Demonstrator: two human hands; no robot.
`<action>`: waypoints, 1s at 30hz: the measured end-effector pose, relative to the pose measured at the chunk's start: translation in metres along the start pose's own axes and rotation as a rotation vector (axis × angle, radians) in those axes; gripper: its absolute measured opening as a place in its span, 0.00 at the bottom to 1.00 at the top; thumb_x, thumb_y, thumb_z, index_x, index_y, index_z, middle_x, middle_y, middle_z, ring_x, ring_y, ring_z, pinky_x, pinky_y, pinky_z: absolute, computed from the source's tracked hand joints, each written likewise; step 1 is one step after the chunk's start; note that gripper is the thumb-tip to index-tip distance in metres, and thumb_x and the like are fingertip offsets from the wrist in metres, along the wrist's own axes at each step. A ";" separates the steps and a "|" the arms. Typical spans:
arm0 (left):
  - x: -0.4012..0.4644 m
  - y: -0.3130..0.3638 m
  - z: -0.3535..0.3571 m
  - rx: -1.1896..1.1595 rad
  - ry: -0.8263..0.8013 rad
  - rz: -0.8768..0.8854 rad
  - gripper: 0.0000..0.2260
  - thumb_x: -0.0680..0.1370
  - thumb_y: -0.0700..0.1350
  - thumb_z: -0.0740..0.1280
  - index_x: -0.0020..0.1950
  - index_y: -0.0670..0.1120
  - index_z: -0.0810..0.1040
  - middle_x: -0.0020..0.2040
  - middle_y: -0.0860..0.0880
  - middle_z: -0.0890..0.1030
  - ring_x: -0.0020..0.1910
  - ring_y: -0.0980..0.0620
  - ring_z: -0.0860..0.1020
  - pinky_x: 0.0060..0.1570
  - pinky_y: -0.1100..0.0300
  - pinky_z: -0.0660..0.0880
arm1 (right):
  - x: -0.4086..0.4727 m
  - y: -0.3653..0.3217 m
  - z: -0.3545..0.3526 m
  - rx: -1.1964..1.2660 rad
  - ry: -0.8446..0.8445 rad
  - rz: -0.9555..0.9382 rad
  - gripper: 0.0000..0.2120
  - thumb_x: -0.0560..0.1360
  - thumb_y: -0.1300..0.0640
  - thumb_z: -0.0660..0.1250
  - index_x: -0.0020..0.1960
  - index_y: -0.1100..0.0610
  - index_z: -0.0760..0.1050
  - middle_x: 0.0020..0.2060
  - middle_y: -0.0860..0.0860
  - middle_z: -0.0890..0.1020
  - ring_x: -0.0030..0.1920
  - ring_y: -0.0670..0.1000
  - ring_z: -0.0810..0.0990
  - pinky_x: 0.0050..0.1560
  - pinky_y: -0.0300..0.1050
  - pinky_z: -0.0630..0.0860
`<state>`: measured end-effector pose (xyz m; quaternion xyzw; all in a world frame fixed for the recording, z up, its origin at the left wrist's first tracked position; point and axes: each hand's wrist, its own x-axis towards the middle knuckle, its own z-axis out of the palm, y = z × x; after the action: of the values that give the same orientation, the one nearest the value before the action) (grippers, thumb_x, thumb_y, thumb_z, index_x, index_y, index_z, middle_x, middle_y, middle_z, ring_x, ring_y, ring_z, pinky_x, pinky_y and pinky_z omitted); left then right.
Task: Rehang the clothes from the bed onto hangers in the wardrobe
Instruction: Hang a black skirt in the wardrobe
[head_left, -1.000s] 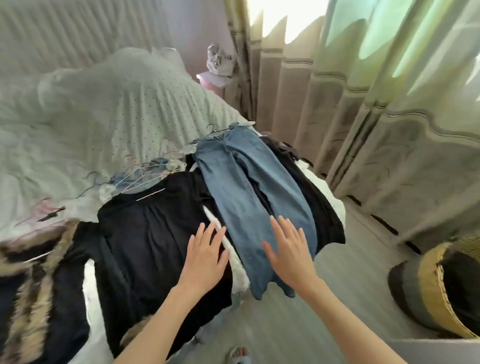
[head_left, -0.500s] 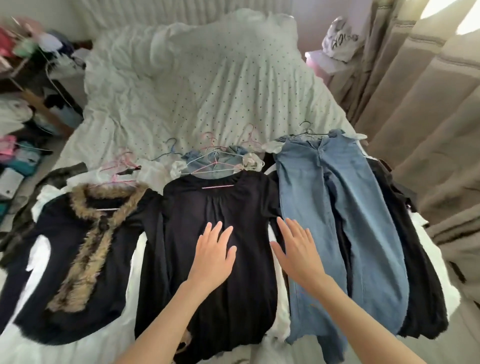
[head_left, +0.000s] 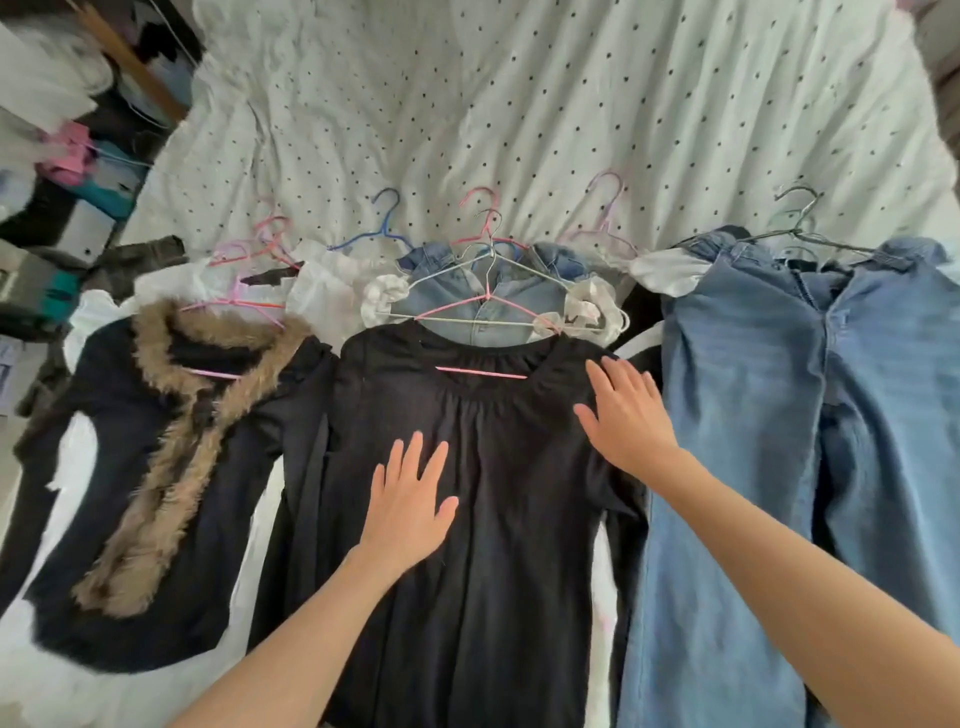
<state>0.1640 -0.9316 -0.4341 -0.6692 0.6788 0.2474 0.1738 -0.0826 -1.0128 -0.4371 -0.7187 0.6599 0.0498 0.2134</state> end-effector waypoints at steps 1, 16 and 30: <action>0.006 -0.004 0.004 -0.009 -0.029 -0.018 0.29 0.81 0.54 0.54 0.76 0.50 0.43 0.77 0.45 0.41 0.75 0.44 0.41 0.72 0.48 0.46 | 0.015 0.001 0.001 0.016 0.017 0.035 0.29 0.79 0.49 0.58 0.74 0.60 0.55 0.73 0.58 0.60 0.74 0.57 0.55 0.72 0.54 0.51; 0.022 -0.007 0.015 -0.212 -0.154 -0.096 0.26 0.81 0.51 0.54 0.77 0.49 0.49 0.77 0.47 0.45 0.76 0.47 0.45 0.72 0.52 0.49 | 0.059 -0.019 0.000 0.320 0.018 0.251 0.20 0.78 0.44 0.58 0.56 0.59 0.75 0.52 0.56 0.78 0.55 0.59 0.74 0.57 0.52 0.64; -0.024 -0.017 -0.110 -0.194 0.682 0.165 0.23 0.79 0.42 0.61 0.72 0.38 0.62 0.72 0.37 0.63 0.72 0.39 0.60 0.68 0.42 0.59 | -0.091 -0.031 -0.072 0.561 0.365 0.175 0.15 0.75 0.46 0.65 0.48 0.58 0.79 0.44 0.48 0.79 0.47 0.49 0.75 0.59 0.48 0.64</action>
<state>0.1923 -0.9745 -0.3325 -0.6695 0.7228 0.0868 -0.1475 -0.0791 -0.9545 -0.3326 -0.5698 0.7342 -0.2449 0.2762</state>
